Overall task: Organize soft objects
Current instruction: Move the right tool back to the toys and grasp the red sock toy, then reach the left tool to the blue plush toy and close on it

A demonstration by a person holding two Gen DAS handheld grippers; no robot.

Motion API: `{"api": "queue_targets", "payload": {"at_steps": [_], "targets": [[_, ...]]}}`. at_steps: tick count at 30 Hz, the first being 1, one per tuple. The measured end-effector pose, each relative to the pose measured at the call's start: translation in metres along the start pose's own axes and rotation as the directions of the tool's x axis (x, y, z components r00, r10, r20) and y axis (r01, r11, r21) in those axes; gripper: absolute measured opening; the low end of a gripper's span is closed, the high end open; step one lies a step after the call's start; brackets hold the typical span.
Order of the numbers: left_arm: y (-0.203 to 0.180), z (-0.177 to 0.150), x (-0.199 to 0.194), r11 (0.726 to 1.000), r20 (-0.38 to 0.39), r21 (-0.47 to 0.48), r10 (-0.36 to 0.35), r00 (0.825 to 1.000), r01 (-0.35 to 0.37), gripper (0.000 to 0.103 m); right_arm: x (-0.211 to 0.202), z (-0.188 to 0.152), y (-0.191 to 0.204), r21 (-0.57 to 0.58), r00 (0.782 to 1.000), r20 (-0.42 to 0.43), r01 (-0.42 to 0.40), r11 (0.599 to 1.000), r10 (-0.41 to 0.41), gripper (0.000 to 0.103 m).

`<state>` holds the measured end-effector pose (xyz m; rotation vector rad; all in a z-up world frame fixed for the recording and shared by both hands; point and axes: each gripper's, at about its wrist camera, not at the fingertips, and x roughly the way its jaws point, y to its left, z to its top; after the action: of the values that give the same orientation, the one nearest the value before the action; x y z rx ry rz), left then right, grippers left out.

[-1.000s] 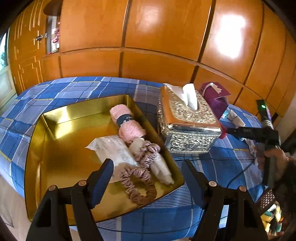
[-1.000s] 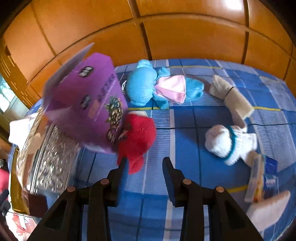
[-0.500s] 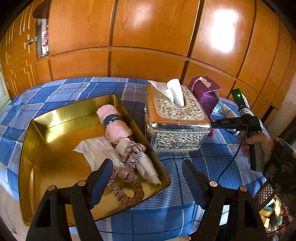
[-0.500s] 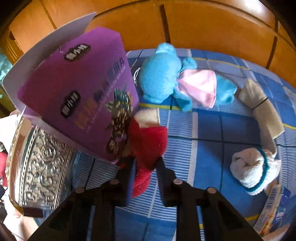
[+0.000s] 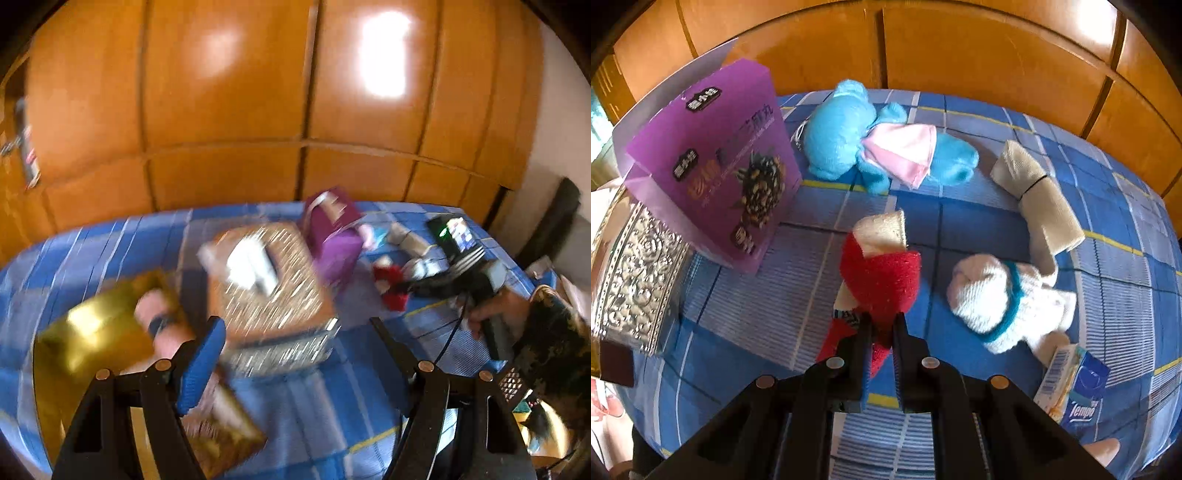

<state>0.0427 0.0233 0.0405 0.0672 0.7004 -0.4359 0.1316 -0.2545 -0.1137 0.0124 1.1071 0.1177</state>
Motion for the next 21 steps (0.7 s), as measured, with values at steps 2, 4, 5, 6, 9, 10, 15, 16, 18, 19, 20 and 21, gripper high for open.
{"api": "queue_targets", "payload": {"at_steps": [2, 4, 5, 6, 9, 10, 15, 16, 18, 19, 20, 21], "targets": [[-0.013, 0.022, 0.003, 0.999, 0.008, 0.042, -0.025, 1.000, 0.025, 0.077, 0.000, -0.004, -0.001, 0.010, 1.000, -0.006, -0.009, 1.000, 0.009, 0.009], [-0.027, 0.045, 0.009, 0.995, 0.011, 0.090, -0.040, 0.999, 0.039, 0.077, 0.002, -0.001, 0.003, 0.007, 1.000, -0.005, -0.005, 1.000, 0.005, 0.010], [-0.036, 0.059, 0.014, 0.992, 0.008, 0.120, -0.042, 0.999, 0.040, 0.077, 0.003, 0.000, 0.004, 0.006, 1.000, -0.007, -0.003, 1.000, 0.004, 0.010], [-0.041, 0.069, 0.018, 0.989, 0.002, 0.142, -0.043, 0.999, 0.043, 0.077, 0.005, 0.001, 0.004, 0.008, 1.000, -0.009, -0.004, 1.000, 0.004, 0.010], [-0.061, 0.109, 0.038, 0.973, -0.014, 0.223, -0.056, 0.998, 0.057, 0.077, 0.008, 0.004, 0.004, 0.022, 1.000, -0.017, -0.010, 1.000, 0.010, 0.011], [-0.069, 0.124, 0.048, 0.963, -0.033, 0.264, -0.055, 0.998, 0.062, 0.077, 0.008, 0.005, 0.003, 0.025, 1.000, -0.019, -0.012, 1.000, 0.013, 0.011], [-0.097, 0.175, 0.108, 0.906, -0.117, 0.418, -0.015, 0.993, 0.062, 0.077, 0.010, 0.007, -0.004, 0.063, 0.999, -0.032, -0.040, 0.997, 0.042, 0.011], [-0.101, 0.179, 0.118, 0.900, -0.139, 0.429, -0.013, 0.990, 0.072, 0.077, 0.010, 0.007, -0.005, 0.065, 0.998, -0.034, -0.043, 0.997, 0.045, 0.011], [-0.111, 0.188, 0.147, 0.880, -0.210, 0.464, -0.001, 0.978, 0.100, 0.077, 0.011, 0.008, -0.005, 0.069, 0.998, -0.038, -0.048, 0.996, 0.051, 0.012], [-0.116, 0.189, 0.160, 0.869, -0.225, 0.487, 0.026, 0.974, 0.090, 0.077, 0.011, 0.007, -0.005, 0.068, 0.998, -0.040, -0.049, 0.996, 0.052, 0.012], [-0.123, 0.190, 0.176, 0.851, -0.248, 0.519, 0.055, 0.967, 0.085, 0.077, 0.011, 0.007, -0.005, 0.067, 0.998, -0.042, -0.050, 0.997, 0.053, 0.012], [-0.126, 0.188, 0.186, 0.836, -0.270, 0.541, 0.071, 0.960, 0.090, 0.077, 0.011, 0.007, -0.005, 0.064, 0.998, -0.042, -0.051, 0.997, 0.054, 0.012]]}}
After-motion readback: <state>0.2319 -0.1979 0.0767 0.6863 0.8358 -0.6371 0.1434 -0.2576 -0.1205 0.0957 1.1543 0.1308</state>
